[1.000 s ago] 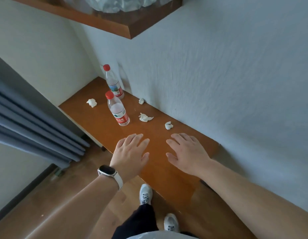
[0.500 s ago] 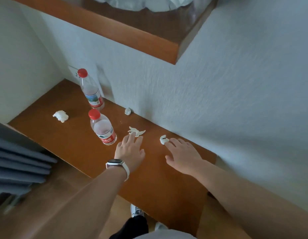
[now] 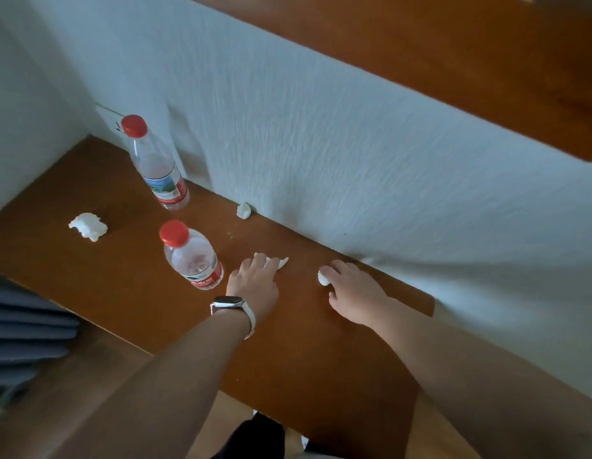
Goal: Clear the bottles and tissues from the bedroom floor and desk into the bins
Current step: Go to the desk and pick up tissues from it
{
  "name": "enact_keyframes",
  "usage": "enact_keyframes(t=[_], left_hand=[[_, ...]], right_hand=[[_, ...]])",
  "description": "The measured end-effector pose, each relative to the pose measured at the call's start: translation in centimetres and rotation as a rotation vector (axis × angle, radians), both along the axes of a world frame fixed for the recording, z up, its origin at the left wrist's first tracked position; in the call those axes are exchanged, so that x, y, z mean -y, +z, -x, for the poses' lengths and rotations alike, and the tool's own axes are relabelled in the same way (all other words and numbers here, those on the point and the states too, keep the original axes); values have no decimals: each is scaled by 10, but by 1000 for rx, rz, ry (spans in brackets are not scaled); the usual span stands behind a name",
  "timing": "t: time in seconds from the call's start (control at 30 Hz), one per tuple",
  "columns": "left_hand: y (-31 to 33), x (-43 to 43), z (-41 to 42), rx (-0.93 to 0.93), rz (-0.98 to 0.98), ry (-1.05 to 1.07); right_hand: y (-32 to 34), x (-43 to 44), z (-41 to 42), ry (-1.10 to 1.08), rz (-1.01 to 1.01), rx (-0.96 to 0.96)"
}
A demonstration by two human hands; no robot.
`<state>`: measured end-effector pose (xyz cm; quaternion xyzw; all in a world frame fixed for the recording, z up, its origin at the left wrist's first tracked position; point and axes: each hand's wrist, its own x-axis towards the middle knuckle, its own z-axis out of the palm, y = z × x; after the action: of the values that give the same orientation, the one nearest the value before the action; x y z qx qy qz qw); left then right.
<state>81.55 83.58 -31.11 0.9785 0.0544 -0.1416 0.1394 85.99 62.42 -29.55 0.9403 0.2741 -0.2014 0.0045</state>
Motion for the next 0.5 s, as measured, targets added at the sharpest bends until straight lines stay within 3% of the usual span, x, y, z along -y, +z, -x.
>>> enact_keyframes(t=[0.5], left_hand=[[0, -3, 26, 111, 203, 64]], right_hand=[[-6, -12, 20, 0, -47, 25]])
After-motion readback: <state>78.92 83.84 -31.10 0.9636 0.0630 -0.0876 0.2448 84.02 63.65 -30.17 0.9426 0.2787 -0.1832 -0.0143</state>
